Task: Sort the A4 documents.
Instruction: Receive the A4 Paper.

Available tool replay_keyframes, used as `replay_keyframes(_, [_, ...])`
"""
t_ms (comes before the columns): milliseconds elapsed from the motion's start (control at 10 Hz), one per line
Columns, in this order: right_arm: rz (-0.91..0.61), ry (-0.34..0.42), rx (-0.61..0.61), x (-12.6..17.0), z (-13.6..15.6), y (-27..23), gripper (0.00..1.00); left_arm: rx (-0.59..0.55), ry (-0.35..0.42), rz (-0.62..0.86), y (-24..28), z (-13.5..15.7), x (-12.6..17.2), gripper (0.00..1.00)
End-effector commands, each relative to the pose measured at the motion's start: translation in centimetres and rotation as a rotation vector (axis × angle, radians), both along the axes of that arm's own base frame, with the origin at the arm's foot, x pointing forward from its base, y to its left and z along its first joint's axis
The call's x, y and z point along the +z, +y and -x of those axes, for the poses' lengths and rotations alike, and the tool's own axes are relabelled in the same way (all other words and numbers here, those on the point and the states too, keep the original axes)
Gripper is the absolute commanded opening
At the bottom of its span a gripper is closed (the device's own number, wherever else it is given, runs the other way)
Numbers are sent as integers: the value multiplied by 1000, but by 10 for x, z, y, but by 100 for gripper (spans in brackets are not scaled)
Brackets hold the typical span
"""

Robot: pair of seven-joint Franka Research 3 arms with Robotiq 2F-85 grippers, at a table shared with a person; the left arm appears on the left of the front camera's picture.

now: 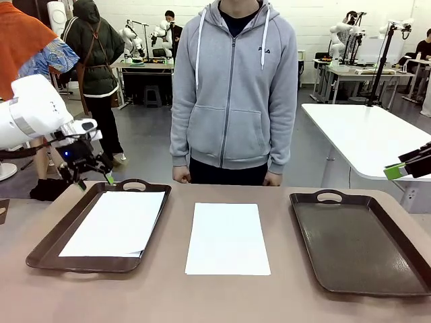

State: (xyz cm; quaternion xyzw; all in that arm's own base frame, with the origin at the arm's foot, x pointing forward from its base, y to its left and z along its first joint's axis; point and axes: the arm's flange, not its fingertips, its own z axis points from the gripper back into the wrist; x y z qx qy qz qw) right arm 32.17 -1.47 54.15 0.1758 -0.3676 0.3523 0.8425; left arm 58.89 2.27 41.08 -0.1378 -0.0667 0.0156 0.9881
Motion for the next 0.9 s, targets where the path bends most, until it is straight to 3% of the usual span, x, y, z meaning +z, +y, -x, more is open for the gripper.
replay_keyframes(0, [-14, 4, 10, -2, -2, 1, 100, 32, -224, -57, 0, 61, 50, 100])
replay_keyframes(300, [-14, 4, 10, -2, -2, 1, 100, -149, -503, 70, 17, 145, 98, 100])
replay_keyframes(500, [-14, 4, 10, -2, -2, 1, 100, -267, -753, 61, 14, 189, 123, 100])
replay_keyframes(600, [-14, 4, 10, -2, -2, 1, 100, -346, -823, 80, 8, 195, 129, 100])
replay_keyframes(800, [-14, 4, 10, -2, -2, 1, 100, -530, -878, 151, -4, 200, 134, 100])
